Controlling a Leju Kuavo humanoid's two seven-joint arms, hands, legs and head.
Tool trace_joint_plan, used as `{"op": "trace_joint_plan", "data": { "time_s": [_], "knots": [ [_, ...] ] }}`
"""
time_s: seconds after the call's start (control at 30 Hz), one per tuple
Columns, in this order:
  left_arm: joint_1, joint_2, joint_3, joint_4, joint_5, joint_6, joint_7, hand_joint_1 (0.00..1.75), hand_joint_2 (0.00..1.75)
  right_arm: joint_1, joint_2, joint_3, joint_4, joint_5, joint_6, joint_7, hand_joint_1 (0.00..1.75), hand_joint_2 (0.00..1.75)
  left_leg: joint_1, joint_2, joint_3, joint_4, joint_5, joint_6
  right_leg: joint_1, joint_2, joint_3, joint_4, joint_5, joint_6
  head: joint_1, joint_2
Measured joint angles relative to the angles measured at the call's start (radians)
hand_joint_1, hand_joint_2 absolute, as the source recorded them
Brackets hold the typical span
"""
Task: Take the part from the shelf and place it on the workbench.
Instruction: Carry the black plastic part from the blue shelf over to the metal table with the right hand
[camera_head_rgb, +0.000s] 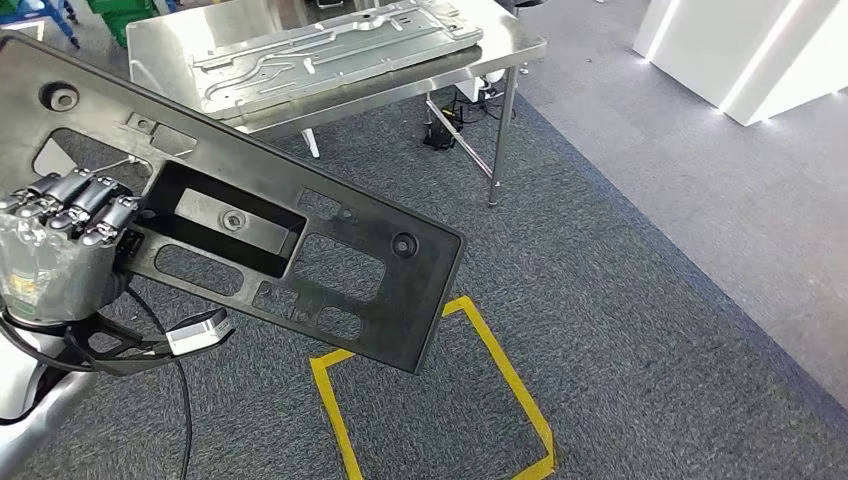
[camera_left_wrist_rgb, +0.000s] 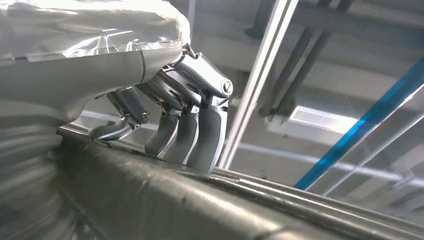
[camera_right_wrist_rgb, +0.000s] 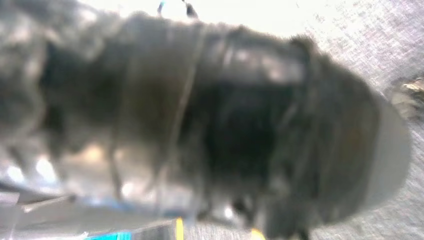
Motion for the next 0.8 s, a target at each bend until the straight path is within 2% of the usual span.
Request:
{"op": "trace_joint_plan", "data": {
  "time_s": [0.03, 0.07, 0.1, 0.13, 0.17, 0.2, 0.23, 0.27, 0.3, 0.33, 0.37, 0.4, 0.43, 0.47, 0.5, 0.53, 0.57, 0.6, 0.63, 0.7, 0.73, 0.77, 0.8],
  "knots": [
    [-0.001, 0.001, 0.0, 0.0, 0.0, 0.0, 0.0, 1.75, 1.75, -0.002, 0.003, 0.0, 0.0, 0.0, 0.001, 0.001, 0.0, 0.0, -0.008, 0.007, 0.014, -0.01, -0.017, 0.009, 0.0, -0.014, 0.018, -0.009, -0.004, 0.007, 0.0, 0.0],
    [-0.002, 0.004, 0.001, -0.001, 0.0, 0.001, 0.0, 1.75, 1.75, -0.005, 0.005, 0.0, 0.0, 0.001, 0.001, 0.001, 0.0, 0.0, -0.011, -0.004, 0.029, -0.024, -0.028, 0.015, 0.001, -0.024, 0.031, -0.006, 0.0, 0.014, 0.0, 0.0],
    [-0.003, 0.006, 0.002, -0.002, 0.0, 0.002, 0.0, 1.75, 1.75, -0.01, 0.006, 0.0, -0.001, 0.002, 0.001, 0.002, 0.0, 0.0, -0.007, -0.02, 0.047, -0.036, -0.039, 0.019, -0.001, -0.027, 0.032, 0.017, 0.013, 0.02, -0.001, 0.0],
    [-0.005, 0.008, 0.003, -0.004, 0.0, 0.004, 0.0, 1.75, 1.75, -0.016, 0.007, -0.001, -0.002, 0.003, 0.001, 0.003, 0.0, 0.0, -0.002, -0.035, 0.068, -0.049, -0.047, 0.023, -0.002, -0.008, 0.015, 0.066, 0.036, 0.024, 0.0, 0.0],
    [-0.008, 0.009, 0.004, -0.005, 0.0, 0.007, -0.001, 1.75, 1.75, -0.02, 0.008, -0.002, -0.002, 0.005, 0.001, 0.004, 0.0, 0.0, 0.003, -0.049, 0.092, -0.061, -0.056, 0.027, -0.003, 0.024, -0.026, 0.136, 0.059, 0.028, 0.001, 0.0],
    [-0.011, 0.008, 0.004, -0.006, 0.0, 0.009, -0.002, 1.75, 1.75, -0.023, 0.009, -0.004, -0.003, 0.006, 0.001, 0.007, 0.0, 0.0, 0.008, -0.063, 0.117, -0.072, -0.067, 0.029, -0.006, 0.06, -0.081, 0.213, 0.067, 0.031, 0.003, 0.0],
    [-0.013, 0.006, 0.004, -0.006, 0.0, 0.011, -0.003, 1.75, 1.75, -0.023, 0.009, -0.005, -0.003, 0.008, 0.0, 0.012, 0.0, 0.0, 0.011, -0.076, 0.139, -0.079, -0.08, 0.032, -0.009, 0.091, -0.139, 0.278, 0.056, 0.033, 0.005, 0.0],
    [-0.014, 0.004, 0.004, -0.006, 0.0, 0.012, -0.005, 1.75, 1.75, -0.021, 0.01, -0.007, -0.003, 0.01, -0.001, 0.017, 0.0, 0.0, 0.014, -0.092, 0.16, -0.083, -0.095, 0.032, -0.011, 0.107, -0.195, 0.32, 0.021, 0.035, 0.006, 0.0],
    [-0.013, 0.002, 0.004, -0.006, 0.0, 0.012, -0.007, 1.75, 1.75, -0.018, 0.01, -0.007, -0.003, 0.013, -0.002, 0.022, 0.0, 0.0, 0.018, -0.109, 0.182, -0.085, -0.111, 0.029, -0.014, 0.111, -0.24, 0.336, -0.026, 0.039, 0.006, 0.0],
    [-0.013, 0.001, 0.004, -0.006, 0.0, 0.012, -0.008, 1.75, 1.75, -0.016, 0.009, -0.008, -0.003, 0.016, -0.002, 0.026, 0.0, 0.0, 0.022, -0.127, 0.204, -0.086, -0.128, 0.025, -0.017, 0.113, -0.276, 0.33, -0.068, 0.044, 0.007, 0.0],
    [-0.013, -0.001, 0.004, -0.006, 0.0, 0.012, -0.009, 1.75, 1.75, -0.014, 0.009, -0.01, -0.002, 0.018, -0.003, 0.028, 0.0, 0.0, 0.028, -0.144, 0.229, -0.086, -0.148, 0.02, -0.02, 0.114, -0.305, 0.304, -0.087, 0.051, 0.007, 0.0],
    [-0.012, -0.002, 0.004, -0.006, 0.001, 0.012, -0.009, 1.75, 1.75, -0.012, 0.008, -0.012, -0.002, 0.019, -0.004, 0.03, 0.0, 0.0, 0.034, -0.16, 0.253, -0.086, -0.168, 0.014, -0.024, 0.118, -0.326, 0.263, -0.067, 0.059, 0.007, 0.0],
    [-0.011, -0.004, 0.004, -0.006, 0.001, 0.012, -0.009, 1.75, 1.75, -0.01, 0.008, -0.015, -0.002, 0.019, -0.004, 0.031, 0.0, 0.0, 0.039, -0.173, 0.275, -0.086, -0.191, 0.008, -0.03, 0.132, -0.341, 0.209, 0.011, 0.067, 0.008, 0.0],
    [-0.011, -0.005, 0.004, -0.005, 0.001, 0.012, -0.01, 1.75, 1.75, -0.007, 0.008, -0.019, -0.001, 0.02, -0.004, 0.032, 0.0, 0.0, 0.043, -0.185, 0.297, -0.084, -0.214, 0.001, -0.034, 0.147, -0.351, 0.161, 0.107, 0.072, 0.01, 0.0],
    [-0.01, -0.007, 0.004, -0.005, 0.002, 0.012, -0.01, 1.75, 1.75, -0.005, 0.008, -0.021, -0.001, 0.021, -0.004, 0.033, 0.0, 0.0, 0.043, -0.198, 0.312, -0.085, -0.234, -0.008, -0.036, 0.158, -0.353, 0.132, 0.184, 0.07, 0.013, 0.0],
    [-0.01, -0.007, 0.004, -0.006, 0.004, 0.012, -0.01, 1.75, 1.75, -0.003, 0.008, -0.023, 0.0, 0.022, -0.004, 0.034, 0.0, 0.0, 0.045, -0.21, 0.33, -0.09, -0.248, -0.016, -0.035, 0.163, -0.35, 0.119, 0.235, 0.062, 0.015, 0.0],
    [-0.01, -0.007, 0.004, -0.006, 0.005, 0.012, -0.01, 1.75, 1.75, -0.004, 0.008, -0.024, 0.0, 0.024, -0.005, 0.034, 0.0, 0.0, 0.046, -0.218, 0.34, -0.088, -0.249, -0.024, -0.032, 0.156, -0.34, 0.12, 0.234, 0.049, 0.017, 0.0],
    [-0.012, -0.005, 0.004, -0.006, 0.007, 0.012, -0.01, 1.75, 1.75, -0.007, 0.008, -0.026, 0.0, 0.026, -0.005, 0.035, 0.0, 0.0, 0.046, -0.218, 0.335, -0.071, -0.235, -0.03, -0.03, 0.147, -0.324, 0.119, 0.216, 0.036, 0.017, 0.0],
    [-0.013, -0.004, 0.004, -0.006, 0.009, 0.012, -0.01, 1.75, 1.75, -0.01, 0.007, -0.028, 0.0, 0.029, -0.006, 0.035, 0.0, 0.0, 0.048, -0.198, 0.315, -0.024, -0.205, -0.035, -0.03, 0.139, -0.305, 0.112, 0.205, 0.024, 0.016, 0.0],
    [-0.014, -0.004, 0.004, -0.006, 0.01, 0.011, -0.012, 1.75, 1.75, -0.014, 0.007, -0.031, 0.0, 0.034, -0.008, 0.034, 0.0, 0.0, 0.047, -0.131, 0.22, 0.125, -0.149, -0.042, -0.028, 0.125, -0.252, 0.084, 0.178, 0.008, 0.012, 0.0],
    [-0.012, -0.004, 0.004, -0.006, 0.01, 0.01, -0.012, 1.75, 1.75, -0.014, 0.007, -0.032, 0.0, 0.036, -0.01, 0.035, 0.0, 0.0, 0.046, -0.099, 0.163, 0.188, -0.15, -0.044, -0.025, 0.118, -0.218, 0.067, 0.164, 0.004, 0.011, 0.0],
    [-0.011, -0.005, 0.004, -0.005, 0.01, 0.009, -0.013, 1.75, 1.75, -0.013, 0.007, -0.033, 0.0, 0.038, -0.01, 0.036, 0.0, 0.0, 0.044, -0.085, 0.111, 0.225, -0.179, -0.044, -0.021, 0.11, -0.181, 0.049, 0.148, 0.001, 0.011, 0.0],
    [-0.01, -0.005, 0.004, -0.005, 0.01, 0.008, -0.013, 1.75, 1.75, -0.012, 0.007, -0.033, 0.001, 0.039, -0.011, 0.038, 0.0, 0.0, 0.042, -0.08, 0.067, 0.237, -0.222, -0.042, -0.017, 0.101, -0.142, 0.029, 0.131, 0.0, 0.011, 0.0]
  ]
}}
